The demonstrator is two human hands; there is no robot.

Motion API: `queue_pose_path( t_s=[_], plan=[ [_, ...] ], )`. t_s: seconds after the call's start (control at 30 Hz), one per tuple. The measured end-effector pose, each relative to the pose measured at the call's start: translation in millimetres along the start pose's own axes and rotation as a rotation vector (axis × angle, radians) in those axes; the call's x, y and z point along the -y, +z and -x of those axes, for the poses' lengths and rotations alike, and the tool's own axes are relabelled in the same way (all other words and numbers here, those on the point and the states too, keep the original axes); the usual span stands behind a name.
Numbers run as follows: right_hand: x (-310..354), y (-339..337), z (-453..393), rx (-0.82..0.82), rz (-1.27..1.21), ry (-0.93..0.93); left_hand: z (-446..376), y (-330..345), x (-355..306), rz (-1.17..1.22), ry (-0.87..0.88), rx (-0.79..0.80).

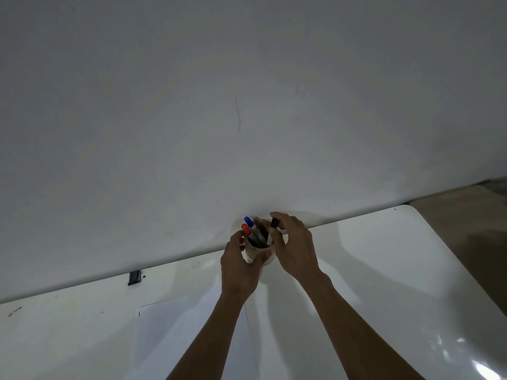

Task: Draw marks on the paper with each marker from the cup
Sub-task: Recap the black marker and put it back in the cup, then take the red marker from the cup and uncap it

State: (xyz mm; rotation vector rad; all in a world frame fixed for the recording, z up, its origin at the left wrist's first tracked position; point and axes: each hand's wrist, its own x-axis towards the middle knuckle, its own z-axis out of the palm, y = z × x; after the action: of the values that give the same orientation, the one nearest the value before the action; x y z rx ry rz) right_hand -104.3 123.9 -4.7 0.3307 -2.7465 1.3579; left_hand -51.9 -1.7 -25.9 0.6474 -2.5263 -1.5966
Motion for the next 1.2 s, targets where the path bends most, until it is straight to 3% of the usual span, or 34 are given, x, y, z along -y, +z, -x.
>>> queue_pose_path(
  t_s=[0.43, 0.53, 0.63, 0.8, 0.93, 1.07, 1.2],
  plan=[
    [2, 2, 0, -0.121, -0.112, 0.125, 2, -4, -1, 0.018, -0.001, 0.026],
    [19, 5, 2, -0.222, 0.024, 0.012, 1, -4, -2, 0.034, -0.017, 0.032],
    [35, 18, 3, -0.186, 0.252, -0.101, 3, -4, -1, 0.108, -0.005, 0.007],
    [39, 37, -3, -0.069, 0.459, 0.039, 2, -8, -2, -0.003, 0.084, -0.030],
    [38, 39, -5, -0.089, 0.486, 0.039, 0, -7, 2, 0.282, 0.026, -0.003],
    [45, 30, -4, -0.171, 0.392, 0.033, 0, -6, 4, 0.179, 0.006, -0.002],
    [46, 4, -3, -0.205, 0.088, 0.078, -1, -3, 6, 0.127, -0.005, 0.068]
  ],
)
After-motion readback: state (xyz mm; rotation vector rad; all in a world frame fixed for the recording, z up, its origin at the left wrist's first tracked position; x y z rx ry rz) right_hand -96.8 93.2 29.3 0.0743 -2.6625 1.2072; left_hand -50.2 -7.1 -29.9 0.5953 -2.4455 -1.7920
